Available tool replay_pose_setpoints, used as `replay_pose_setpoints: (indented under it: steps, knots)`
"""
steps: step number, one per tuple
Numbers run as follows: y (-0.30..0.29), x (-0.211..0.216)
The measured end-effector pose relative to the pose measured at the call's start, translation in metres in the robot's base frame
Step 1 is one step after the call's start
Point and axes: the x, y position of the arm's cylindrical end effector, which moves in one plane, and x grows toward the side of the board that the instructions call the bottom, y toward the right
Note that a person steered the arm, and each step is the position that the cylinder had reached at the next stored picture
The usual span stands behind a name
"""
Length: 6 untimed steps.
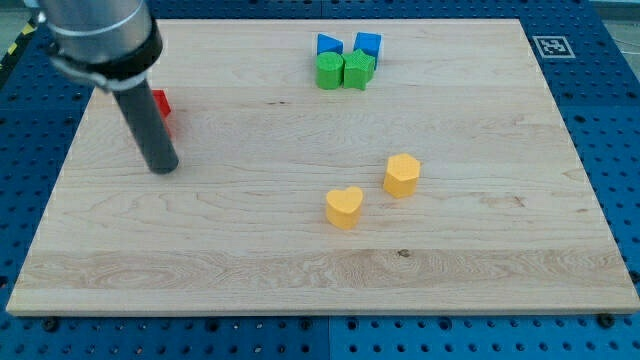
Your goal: Place the red circle towards the bottom of the red star
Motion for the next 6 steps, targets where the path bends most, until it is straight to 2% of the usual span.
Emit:
replay_pose_setpoints:
  steps: [2, 4, 5, 6]
  knots:
    - [0.005, 0.03]
    - [0.092, 0.051]
    - [0.127, 0.081]
    - [0.167, 0.086]
